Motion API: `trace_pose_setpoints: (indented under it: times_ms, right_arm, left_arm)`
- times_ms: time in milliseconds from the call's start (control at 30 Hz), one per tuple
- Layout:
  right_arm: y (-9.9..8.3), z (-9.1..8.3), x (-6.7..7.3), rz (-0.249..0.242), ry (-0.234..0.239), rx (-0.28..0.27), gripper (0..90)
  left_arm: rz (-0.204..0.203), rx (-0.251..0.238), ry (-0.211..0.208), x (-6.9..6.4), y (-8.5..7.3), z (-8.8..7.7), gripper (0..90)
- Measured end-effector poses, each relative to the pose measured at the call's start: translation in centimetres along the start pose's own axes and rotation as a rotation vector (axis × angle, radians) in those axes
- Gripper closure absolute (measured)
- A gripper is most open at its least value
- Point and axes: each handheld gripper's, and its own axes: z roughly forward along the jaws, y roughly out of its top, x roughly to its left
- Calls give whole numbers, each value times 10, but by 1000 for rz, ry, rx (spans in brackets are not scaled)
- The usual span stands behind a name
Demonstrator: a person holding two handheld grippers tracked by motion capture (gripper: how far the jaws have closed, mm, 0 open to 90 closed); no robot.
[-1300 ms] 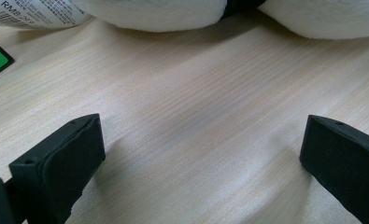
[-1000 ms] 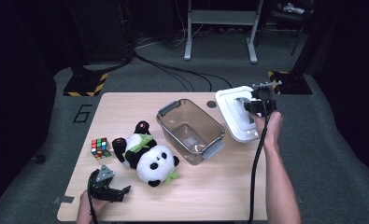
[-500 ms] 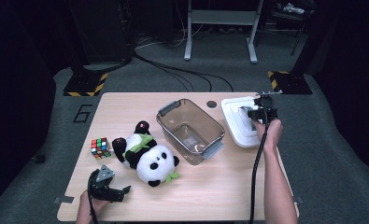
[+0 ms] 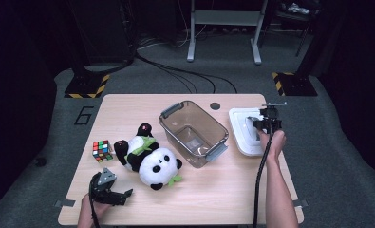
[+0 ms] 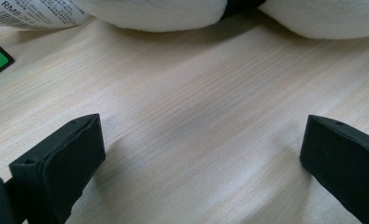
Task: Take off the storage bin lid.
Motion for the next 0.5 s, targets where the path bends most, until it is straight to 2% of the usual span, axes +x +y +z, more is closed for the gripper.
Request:
trace_pose_setpoints:
  times_ms: [300,500]
  right_arm:
    - [-11,13,-4,14,-12,11,669]
    - [-18,20,-6,44,-20,29,669]
  left_arm:
    - [0,0,0,0,0,0,0]
    - [0,0,0,0,0,0,0]
